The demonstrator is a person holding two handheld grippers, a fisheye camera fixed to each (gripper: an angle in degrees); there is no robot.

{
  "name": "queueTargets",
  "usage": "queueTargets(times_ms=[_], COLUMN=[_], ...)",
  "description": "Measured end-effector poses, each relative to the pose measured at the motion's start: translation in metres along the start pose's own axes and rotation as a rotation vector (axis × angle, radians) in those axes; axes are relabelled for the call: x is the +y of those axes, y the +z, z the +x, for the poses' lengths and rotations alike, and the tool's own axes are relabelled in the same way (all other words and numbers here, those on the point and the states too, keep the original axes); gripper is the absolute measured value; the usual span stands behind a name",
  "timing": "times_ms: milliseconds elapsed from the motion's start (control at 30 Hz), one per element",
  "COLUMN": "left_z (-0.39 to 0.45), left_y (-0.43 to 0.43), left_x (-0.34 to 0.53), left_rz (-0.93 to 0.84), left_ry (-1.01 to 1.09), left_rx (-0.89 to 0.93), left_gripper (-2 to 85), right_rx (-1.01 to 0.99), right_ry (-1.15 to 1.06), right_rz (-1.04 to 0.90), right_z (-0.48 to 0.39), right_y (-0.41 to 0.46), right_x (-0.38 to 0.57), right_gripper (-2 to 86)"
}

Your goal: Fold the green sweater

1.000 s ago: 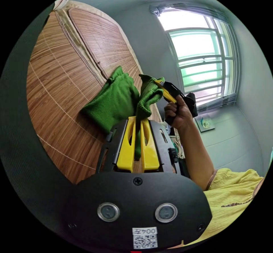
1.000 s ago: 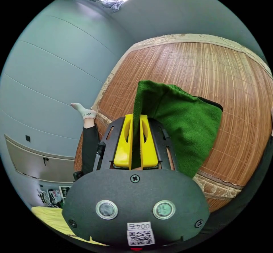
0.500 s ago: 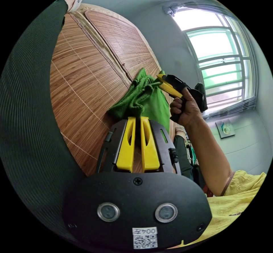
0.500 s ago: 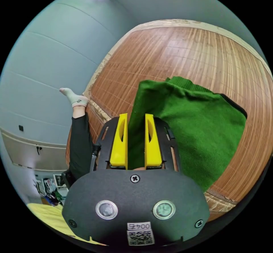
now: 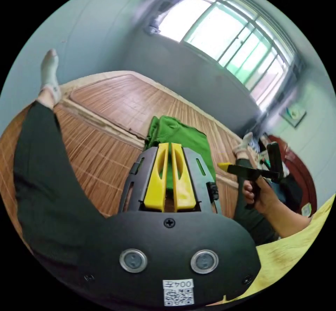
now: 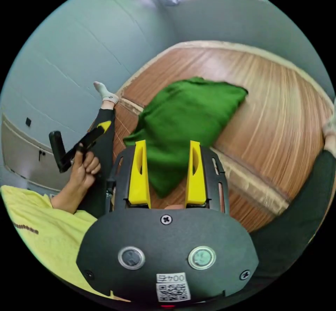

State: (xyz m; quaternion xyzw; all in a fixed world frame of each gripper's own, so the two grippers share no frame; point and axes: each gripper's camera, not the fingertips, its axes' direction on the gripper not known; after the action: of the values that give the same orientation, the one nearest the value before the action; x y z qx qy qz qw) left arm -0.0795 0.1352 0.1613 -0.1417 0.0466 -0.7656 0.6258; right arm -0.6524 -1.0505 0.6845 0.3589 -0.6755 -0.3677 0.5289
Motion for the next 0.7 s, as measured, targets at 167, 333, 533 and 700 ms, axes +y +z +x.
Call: queueTargets(times_ms=[167, 333, 533, 700], left_z=[0.055, 0.071, 0.058, 0.062], left_y=[0.072, 0.113, 0.13, 0.131], left_x=[-0.016, -0.014, -0.008, -0.006], left_rz=[-0.193, -0.259, -0.295, -0.315], left_ry=[0.309, 0.407, 0.307, 0.27], left_rx=[-0.102, -0.231, -0.2, -0.185], left_gripper=[0.4, 0.2, 0.1, 0.1], right_rx=[-0.033, -0.214, -0.342, -0.281], right_ry=[0.182, 0.313, 0.327, 0.261], right_rz=[-0.065, -0.03, -0.069, -0.166], right_z=[0.033, 0.061, 0.068, 0.07], right_y=[0.017, 0.03, 0.065, 0.054], right_x=[0.088, 0.104, 0.089, 0.068], right_gripper=[14.6, 13.2, 7.2, 4.7])
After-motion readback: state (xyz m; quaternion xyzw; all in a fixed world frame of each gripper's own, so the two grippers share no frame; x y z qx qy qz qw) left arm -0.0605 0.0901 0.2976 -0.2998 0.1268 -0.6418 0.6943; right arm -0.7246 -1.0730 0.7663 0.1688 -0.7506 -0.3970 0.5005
